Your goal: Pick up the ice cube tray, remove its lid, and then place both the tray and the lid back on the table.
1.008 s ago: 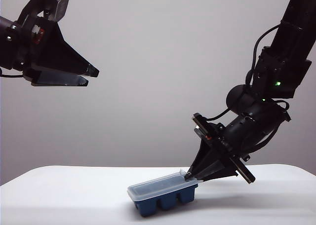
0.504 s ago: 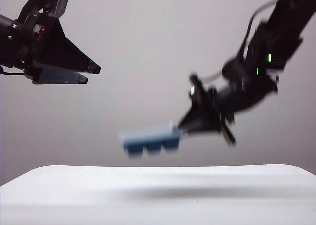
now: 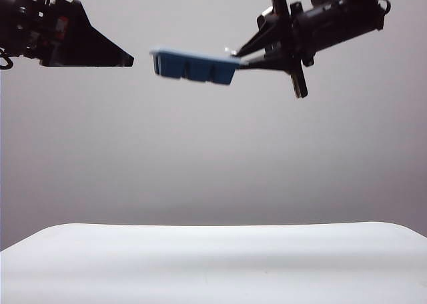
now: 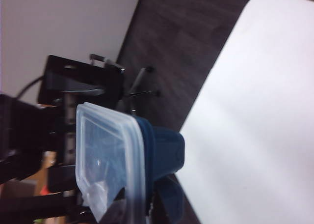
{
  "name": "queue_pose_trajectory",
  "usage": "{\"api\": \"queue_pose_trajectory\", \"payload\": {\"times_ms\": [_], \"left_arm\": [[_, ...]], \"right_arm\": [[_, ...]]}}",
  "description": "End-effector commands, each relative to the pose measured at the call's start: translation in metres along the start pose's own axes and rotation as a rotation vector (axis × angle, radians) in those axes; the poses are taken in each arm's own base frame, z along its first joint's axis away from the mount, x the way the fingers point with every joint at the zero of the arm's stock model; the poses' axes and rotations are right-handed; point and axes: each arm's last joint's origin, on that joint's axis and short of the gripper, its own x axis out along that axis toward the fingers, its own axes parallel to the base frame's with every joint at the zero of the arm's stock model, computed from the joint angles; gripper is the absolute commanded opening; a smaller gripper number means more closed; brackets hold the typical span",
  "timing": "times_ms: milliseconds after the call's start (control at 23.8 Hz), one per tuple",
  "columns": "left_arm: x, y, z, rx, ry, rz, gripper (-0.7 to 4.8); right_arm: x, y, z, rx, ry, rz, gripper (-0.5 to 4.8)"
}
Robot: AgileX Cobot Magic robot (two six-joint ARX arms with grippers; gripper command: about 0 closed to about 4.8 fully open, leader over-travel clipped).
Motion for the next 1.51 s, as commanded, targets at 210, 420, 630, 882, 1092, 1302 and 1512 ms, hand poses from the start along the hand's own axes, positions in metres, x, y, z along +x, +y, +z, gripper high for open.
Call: {"api": "queue_pose_trajectory", "payload": {"times_ms": [210, 420, 630, 882, 1092, 1302, 1512], "left_arm": [[0.004, -0.006, 0.016, 0.101, -0.141, -0.084, 4.79], [0.009, -0.010, 0.015, 0.093, -0.135, -0.105, 4.79], [0.009, -0.010, 0.014, 0.071, -0.133, -0.107, 4.79], [0.009, -0.009, 0.017, 0.058, -0.157, -0.100, 4.79], [0.008, -0.008, 0.020, 0.056, -0.179, -0.093, 4.79], [0.008, -0.008, 0.021, 0.053, -0.184, -0.095, 4.79], [0.008, -0.009, 0.020, 0.041, -0.181, -0.106, 4.79]], "right_arm": [[0.013, 0.018, -0.001, 0.010, 0.048, 0.105, -0.08], [0.028, 0.030, -0.001, -0.004, 0.067, 0.155, -0.08], [0.034, 0.033, -0.001, -0.009, 0.075, 0.166, -0.08], [0.034, 0.032, -0.002, 0.002, 0.080, 0.163, -0.08], [0.034, 0.030, -0.005, 0.012, 0.086, 0.159, -0.08], [0.035, 0.026, -0.008, 0.021, 0.092, 0.156, -0.08], [0.035, 0.026, -0.008, 0.018, 0.092, 0.157, -0.08]]}}
